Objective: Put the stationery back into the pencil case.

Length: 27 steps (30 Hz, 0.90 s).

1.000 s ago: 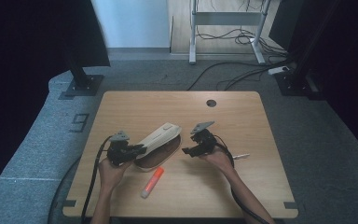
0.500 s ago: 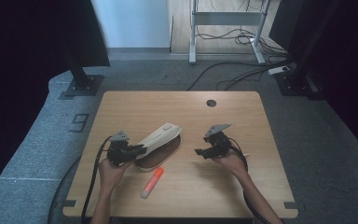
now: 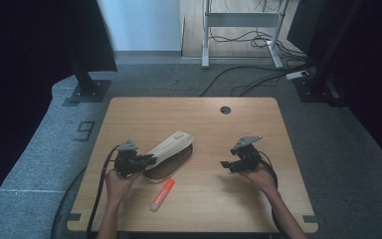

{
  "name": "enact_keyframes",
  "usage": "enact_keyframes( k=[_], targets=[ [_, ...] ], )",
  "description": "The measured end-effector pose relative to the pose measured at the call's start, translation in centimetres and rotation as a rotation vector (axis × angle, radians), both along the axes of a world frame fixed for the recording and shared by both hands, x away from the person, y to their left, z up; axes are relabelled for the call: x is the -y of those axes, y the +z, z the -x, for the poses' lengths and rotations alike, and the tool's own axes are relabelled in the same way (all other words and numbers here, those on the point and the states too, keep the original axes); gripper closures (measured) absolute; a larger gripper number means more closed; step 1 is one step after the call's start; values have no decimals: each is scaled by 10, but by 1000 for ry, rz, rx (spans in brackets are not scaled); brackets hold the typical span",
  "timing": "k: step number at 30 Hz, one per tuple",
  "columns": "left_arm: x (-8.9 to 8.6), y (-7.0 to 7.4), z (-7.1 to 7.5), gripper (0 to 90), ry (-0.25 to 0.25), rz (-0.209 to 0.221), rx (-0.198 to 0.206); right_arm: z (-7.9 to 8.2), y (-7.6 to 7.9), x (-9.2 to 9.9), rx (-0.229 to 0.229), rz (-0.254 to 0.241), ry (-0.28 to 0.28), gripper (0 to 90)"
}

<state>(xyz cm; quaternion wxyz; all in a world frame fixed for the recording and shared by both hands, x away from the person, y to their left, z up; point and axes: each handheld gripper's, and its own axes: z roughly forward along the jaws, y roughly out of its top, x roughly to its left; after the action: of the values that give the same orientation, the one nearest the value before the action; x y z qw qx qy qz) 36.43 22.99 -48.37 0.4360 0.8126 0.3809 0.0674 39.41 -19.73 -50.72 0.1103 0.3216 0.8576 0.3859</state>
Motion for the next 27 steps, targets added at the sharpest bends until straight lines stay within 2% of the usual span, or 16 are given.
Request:
enact_keyframes(
  k=[15, 27],
  targets=[
    [0, 0, 0, 762, -4, 0, -3, 8, -6, 33, -9, 3, -58, 292],
    [1, 0, 0, 761, -6, -3, -3, 9, -24, 64, -42, 20, -106, 319]
  ],
)
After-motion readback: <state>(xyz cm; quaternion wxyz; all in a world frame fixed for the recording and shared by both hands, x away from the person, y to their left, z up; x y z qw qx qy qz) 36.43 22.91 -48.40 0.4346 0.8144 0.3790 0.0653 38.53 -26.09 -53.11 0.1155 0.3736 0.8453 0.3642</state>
